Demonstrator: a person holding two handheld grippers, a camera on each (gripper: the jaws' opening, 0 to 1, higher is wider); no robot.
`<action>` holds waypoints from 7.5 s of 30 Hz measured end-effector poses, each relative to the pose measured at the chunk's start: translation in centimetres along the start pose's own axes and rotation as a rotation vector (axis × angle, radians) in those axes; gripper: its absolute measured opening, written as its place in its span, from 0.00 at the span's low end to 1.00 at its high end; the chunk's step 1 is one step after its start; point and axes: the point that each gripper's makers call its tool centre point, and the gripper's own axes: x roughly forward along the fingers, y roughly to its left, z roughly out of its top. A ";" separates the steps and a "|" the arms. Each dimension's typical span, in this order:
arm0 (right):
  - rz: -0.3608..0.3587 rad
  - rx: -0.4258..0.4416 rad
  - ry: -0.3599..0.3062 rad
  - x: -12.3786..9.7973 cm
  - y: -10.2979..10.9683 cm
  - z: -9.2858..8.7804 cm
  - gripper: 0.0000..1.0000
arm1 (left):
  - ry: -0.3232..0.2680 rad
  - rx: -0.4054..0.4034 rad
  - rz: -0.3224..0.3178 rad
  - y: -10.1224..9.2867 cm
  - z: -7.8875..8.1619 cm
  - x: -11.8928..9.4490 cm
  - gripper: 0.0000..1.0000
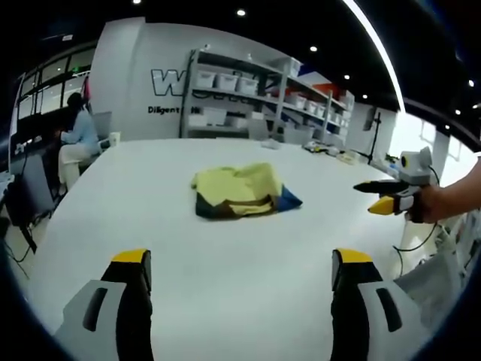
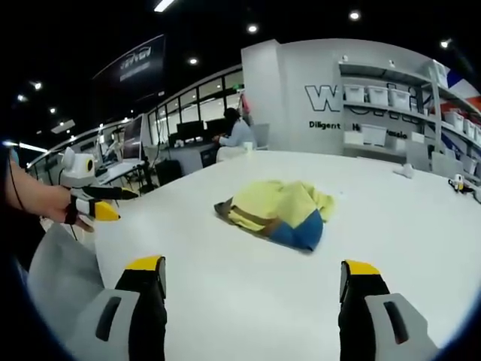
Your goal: Fold the garment on the visible template until the final outline fits inside the template.
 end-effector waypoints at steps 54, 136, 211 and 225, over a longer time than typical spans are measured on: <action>0.133 -0.212 0.164 14.5 -3.6 1.1 0.32 | 0.043 0.124 -0.127 -1.0 -0.4 2.4 0.74; 0.345 -0.450 0.292 11.4 -4.2 -3.1 0.00 | 0.334 1.189 -0.410 1.6 -2.5 17.4 0.22; 0.981 -0.248 0.299 -4.1 9.5 -1.7 0.00 | 0.389 0.609 -0.639 -5.3 -1.7 -1.0 0.00; 0.807 -0.254 0.174 3.2 3.8 5.0 0.00 | 0.254 0.584 -0.527 -1.4 5.9 5.8 0.00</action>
